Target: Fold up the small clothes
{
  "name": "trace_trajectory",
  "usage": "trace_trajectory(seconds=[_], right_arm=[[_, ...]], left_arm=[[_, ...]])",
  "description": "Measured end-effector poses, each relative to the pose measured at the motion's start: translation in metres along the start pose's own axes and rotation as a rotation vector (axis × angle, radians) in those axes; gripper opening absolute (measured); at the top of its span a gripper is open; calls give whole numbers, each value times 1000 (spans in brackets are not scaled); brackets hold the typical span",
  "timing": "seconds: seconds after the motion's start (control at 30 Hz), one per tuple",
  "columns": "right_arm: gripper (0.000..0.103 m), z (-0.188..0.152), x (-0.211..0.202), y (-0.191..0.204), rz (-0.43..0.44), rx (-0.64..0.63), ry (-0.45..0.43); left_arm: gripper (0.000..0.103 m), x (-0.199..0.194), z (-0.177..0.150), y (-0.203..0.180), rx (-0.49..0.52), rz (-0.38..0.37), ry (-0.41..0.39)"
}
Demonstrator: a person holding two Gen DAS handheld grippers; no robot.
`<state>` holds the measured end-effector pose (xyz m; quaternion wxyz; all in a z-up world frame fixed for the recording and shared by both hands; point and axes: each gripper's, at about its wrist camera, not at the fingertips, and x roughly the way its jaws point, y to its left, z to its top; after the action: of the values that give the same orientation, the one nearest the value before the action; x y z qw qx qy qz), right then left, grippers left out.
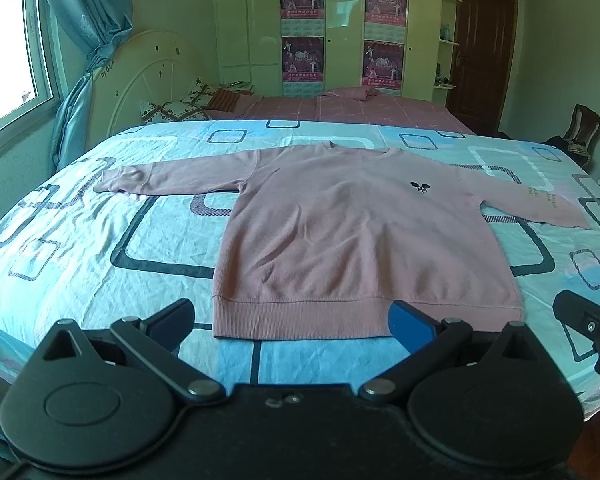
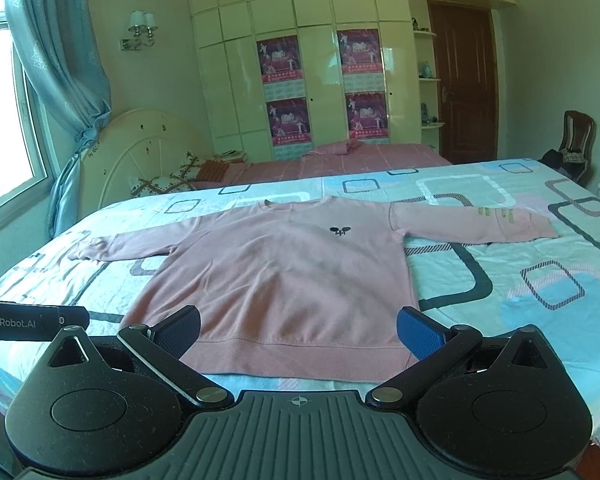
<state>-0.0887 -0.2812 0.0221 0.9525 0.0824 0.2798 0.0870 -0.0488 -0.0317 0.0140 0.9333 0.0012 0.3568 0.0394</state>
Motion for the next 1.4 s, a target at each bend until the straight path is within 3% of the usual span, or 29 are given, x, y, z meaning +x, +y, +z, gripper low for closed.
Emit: trace_trajectory(seconds=[0.73, 1.4], right_arm=[[103, 7, 36, -15, -30, 27, 40], [103, 36, 122, -23, -182, 87, 88]], left_arm=[[102, 39, 19, -7, 21, 19, 36], [102, 139, 77, 6, 69, -25, 65]])
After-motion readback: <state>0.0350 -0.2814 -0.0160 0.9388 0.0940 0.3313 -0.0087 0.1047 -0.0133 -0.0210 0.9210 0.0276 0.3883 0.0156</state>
